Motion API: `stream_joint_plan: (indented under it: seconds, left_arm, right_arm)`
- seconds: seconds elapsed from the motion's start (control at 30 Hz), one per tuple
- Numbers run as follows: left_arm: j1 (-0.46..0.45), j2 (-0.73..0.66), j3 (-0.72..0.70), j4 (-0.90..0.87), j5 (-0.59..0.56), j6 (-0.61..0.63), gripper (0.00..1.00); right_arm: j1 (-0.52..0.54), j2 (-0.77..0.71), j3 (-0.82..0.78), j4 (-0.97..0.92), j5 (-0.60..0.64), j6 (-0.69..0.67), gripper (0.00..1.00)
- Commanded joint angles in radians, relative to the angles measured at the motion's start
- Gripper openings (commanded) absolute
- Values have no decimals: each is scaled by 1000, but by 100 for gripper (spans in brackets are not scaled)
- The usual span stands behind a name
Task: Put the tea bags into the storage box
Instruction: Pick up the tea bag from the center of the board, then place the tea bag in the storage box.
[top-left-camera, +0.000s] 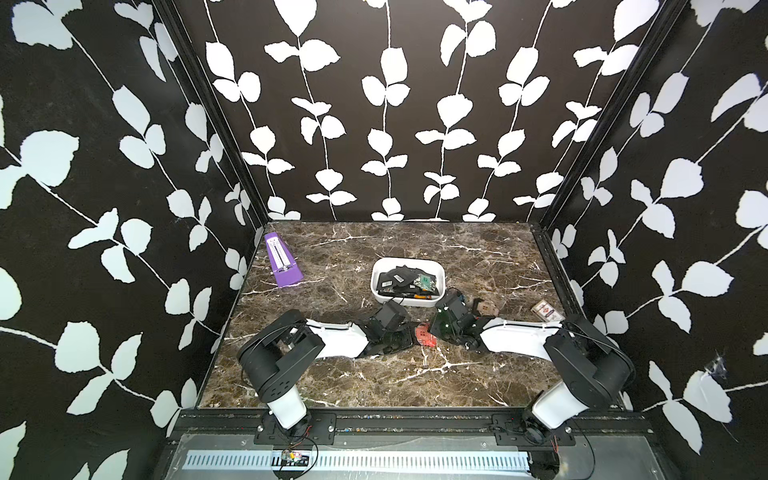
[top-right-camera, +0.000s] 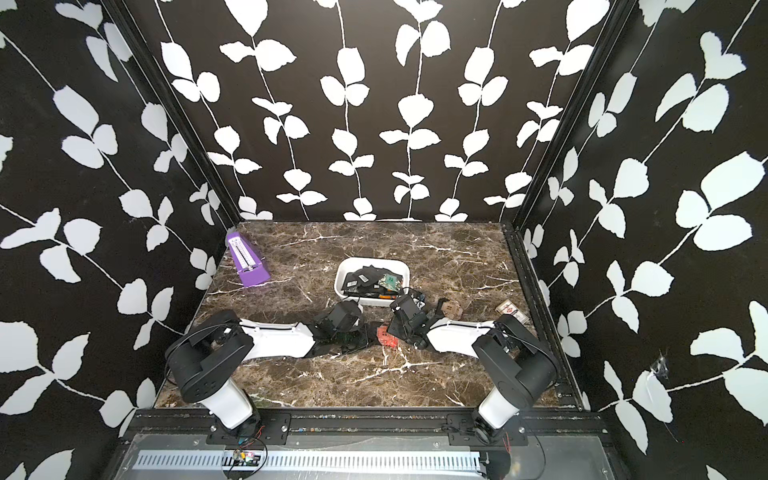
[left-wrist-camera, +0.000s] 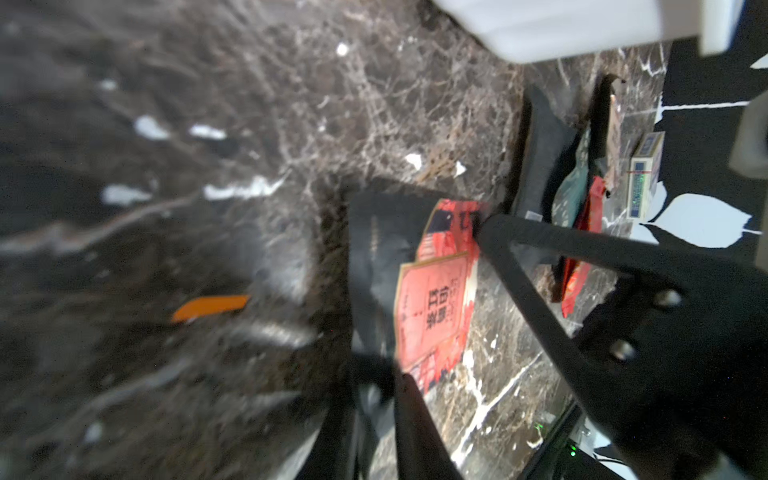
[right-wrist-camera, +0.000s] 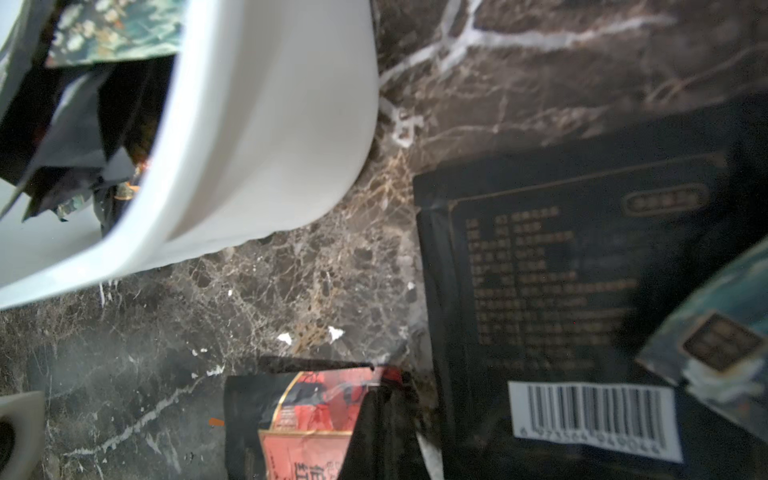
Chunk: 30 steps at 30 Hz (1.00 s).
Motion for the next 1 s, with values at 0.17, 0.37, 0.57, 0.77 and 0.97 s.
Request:
stream_joint_plan:
  seconds: [0.17,0.37,0.57,0.77,0.97]
  left_arm:
    - [-6,-17,18,-120,-11,52,0]
    - [-7,-117,63,-283,-12,104,0]
    - [-7,-301,168,-525,-28,234,0]
    - [24,-388,343,-649,-46,318,0]
    - [89,-247,508,-630,14,343,0]
  right_arm:
    - [8,-31,-37,-57,21,-4,0]
    - [7,-129,-12,-116,28,-23,0]
    - [6,-365,9,-270,99,-63,3]
    - [6,-612,-15,-479,208,-78,6]
    - [5,-803,-55,-644,284,-67,6]
